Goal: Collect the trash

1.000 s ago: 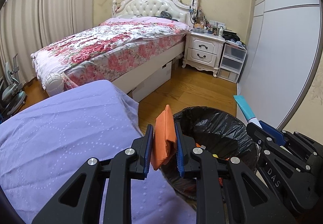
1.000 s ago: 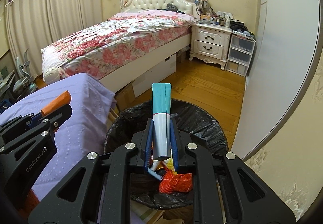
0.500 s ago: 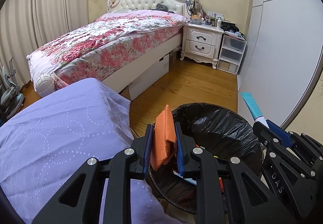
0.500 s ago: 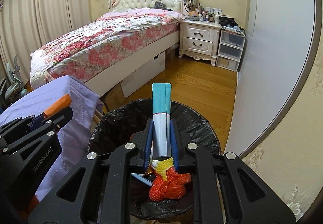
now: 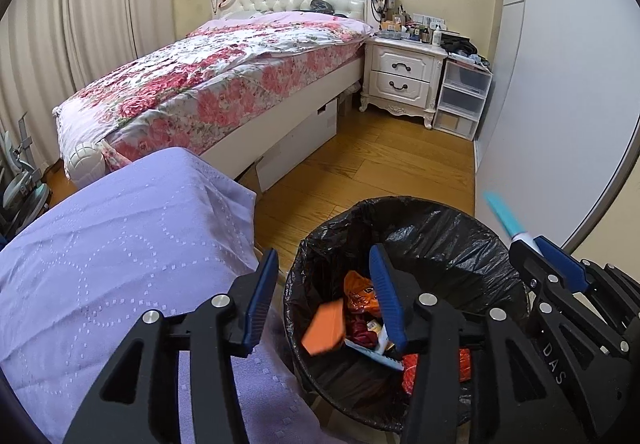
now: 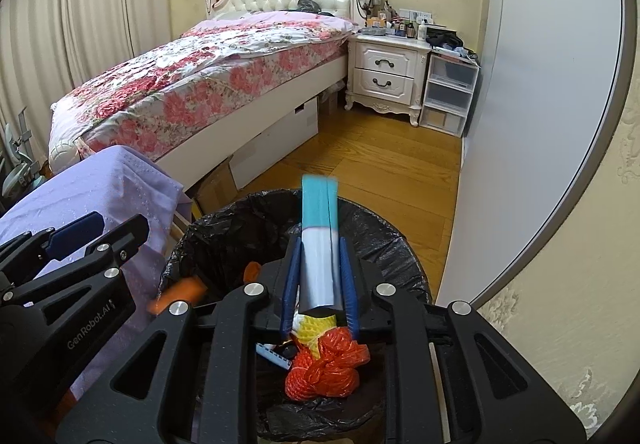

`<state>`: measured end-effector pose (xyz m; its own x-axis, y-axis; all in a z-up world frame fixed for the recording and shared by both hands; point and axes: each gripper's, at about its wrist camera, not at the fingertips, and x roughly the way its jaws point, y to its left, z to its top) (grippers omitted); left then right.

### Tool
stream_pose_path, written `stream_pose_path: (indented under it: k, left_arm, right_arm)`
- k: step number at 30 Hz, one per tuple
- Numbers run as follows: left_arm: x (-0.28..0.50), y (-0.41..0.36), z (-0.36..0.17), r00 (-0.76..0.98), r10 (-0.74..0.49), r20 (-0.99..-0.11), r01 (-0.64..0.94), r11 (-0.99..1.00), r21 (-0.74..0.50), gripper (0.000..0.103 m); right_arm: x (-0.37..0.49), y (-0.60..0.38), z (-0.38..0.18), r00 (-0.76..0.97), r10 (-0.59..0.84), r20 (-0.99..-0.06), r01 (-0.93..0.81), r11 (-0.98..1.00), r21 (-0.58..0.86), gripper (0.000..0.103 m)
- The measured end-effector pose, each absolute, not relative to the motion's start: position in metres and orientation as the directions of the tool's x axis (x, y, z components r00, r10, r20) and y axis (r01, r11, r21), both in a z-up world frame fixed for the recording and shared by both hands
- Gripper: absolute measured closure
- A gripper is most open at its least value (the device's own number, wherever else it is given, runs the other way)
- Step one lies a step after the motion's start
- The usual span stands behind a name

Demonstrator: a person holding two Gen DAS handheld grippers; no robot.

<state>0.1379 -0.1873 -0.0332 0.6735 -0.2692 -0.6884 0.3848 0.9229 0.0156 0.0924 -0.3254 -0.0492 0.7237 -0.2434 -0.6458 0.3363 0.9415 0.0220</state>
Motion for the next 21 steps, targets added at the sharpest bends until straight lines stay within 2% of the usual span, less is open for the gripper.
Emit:
stream_pose_path:
  k: [8,16,21]
  left_arm:
    - [0.136,-0.182,-0.031,0.686,-0.261,-0.679,0.373,0.928,0.02,0.032]
    - [0.133,-0.172,-0.024,0.702,-0.243,-0.67,0.338,0.941,0.014,0.027]
    - [0.126,-0.165,-0.018,0.72,-0.209,-0.662,0.308,0.951,0.035,0.024]
  right_arm:
    - [0.089,-0.326,-0.047,0.725,-0.26,-0.638,0.349,0.937,0.015,0.07]
    - [0.082,-0.325,-0.039,0.731,-0.284,-0.621,0.365,0.931,0.004,0.043]
    - [0.077,-0.318,-0.035,0.733,-0.276,-0.621,0.351,0.936,-0.002,0.038]
